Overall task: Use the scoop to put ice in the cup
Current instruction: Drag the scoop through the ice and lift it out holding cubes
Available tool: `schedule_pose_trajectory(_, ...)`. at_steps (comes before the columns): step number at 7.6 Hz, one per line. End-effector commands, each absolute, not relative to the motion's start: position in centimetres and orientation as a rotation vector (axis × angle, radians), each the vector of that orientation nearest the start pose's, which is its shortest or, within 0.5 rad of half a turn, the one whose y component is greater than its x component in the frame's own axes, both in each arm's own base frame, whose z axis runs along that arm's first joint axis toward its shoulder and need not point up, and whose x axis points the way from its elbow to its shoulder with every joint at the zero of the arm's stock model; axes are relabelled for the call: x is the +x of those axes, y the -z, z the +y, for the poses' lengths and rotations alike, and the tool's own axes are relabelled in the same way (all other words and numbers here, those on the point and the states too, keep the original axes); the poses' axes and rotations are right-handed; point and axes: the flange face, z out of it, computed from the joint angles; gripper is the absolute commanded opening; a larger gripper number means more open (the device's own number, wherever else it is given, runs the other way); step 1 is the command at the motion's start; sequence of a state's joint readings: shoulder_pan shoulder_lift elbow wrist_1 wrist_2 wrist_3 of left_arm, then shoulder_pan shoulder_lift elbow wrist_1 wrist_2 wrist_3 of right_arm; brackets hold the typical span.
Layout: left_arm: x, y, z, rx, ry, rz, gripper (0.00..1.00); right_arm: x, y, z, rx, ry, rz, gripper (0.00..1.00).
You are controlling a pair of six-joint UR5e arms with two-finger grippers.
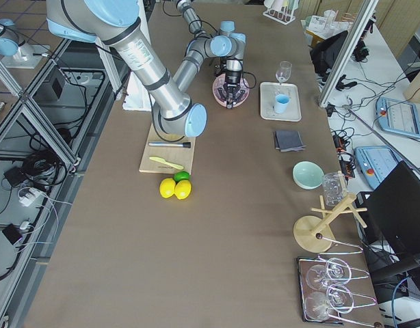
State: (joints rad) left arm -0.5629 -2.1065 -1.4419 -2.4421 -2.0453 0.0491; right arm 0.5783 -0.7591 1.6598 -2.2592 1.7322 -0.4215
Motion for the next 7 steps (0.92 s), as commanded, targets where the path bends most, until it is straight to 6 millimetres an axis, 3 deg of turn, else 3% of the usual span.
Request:
schedule_pose_trajectory(1, 53.8, -30.4, -44.0, 0.980, -1.201, 1.019, 0.98, -49.1, -22.4, -46.0, 0.247, 1.355, -0.269, 0.00)
schedule_pose_trajectory(7, 53.8, -30.4, -43.9, 0.969, -1.212, 1.035, 0.98, -48.0, -24.4, -45.0, 0.429, 1.267, -0.374, 0.00)
